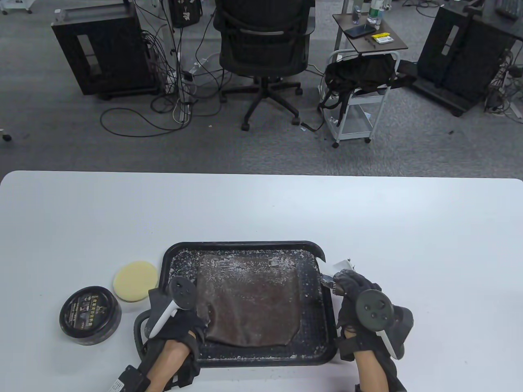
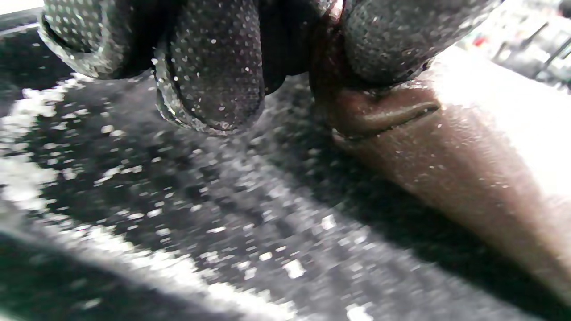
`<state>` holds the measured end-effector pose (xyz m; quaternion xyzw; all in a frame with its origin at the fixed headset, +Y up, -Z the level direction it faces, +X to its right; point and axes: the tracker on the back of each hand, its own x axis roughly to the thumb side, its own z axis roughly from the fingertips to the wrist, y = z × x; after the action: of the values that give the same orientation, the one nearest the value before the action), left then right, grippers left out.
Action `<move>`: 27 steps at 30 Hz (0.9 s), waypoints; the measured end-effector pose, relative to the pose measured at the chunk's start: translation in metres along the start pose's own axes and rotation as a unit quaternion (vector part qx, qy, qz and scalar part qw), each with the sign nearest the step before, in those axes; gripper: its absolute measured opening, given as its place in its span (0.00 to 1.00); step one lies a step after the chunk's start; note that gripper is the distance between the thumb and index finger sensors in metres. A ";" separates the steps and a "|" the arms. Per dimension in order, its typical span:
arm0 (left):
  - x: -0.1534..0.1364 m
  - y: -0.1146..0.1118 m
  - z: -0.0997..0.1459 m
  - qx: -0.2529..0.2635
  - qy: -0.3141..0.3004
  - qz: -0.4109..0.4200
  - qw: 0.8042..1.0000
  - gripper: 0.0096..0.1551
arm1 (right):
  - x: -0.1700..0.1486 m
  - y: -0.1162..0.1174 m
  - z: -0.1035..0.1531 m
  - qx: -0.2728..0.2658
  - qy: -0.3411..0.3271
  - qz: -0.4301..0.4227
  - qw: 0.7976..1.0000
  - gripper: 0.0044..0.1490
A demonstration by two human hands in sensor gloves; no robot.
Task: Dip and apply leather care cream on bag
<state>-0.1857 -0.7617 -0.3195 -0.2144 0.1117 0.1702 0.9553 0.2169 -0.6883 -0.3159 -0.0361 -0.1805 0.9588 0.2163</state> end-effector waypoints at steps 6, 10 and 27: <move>0.000 -0.006 -0.004 -0.017 0.036 -0.045 0.998 0.31 | 0.002 0.004 0.000 0.011 -0.005 0.005 1.000 0.28; 0.006 -0.010 -0.001 -0.006 0.058 -0.100 0.993 0.31 | 0.002 0.004 0.001 0.011 -0.003 0.002 1.000 0.28; 0.000 0.013 0.003 0.023 -0.138 -0.074 0.987 0.45 | 0.007 0.012 0.002 0.013 -0.002 0.029 0.999 0.27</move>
<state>-0.1902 -0.7489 -0.3220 -0.1750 -0.0332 0.1246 0.9761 0.2055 -0.6957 -0.3185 -0.0370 -0.1670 0.9671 0.1883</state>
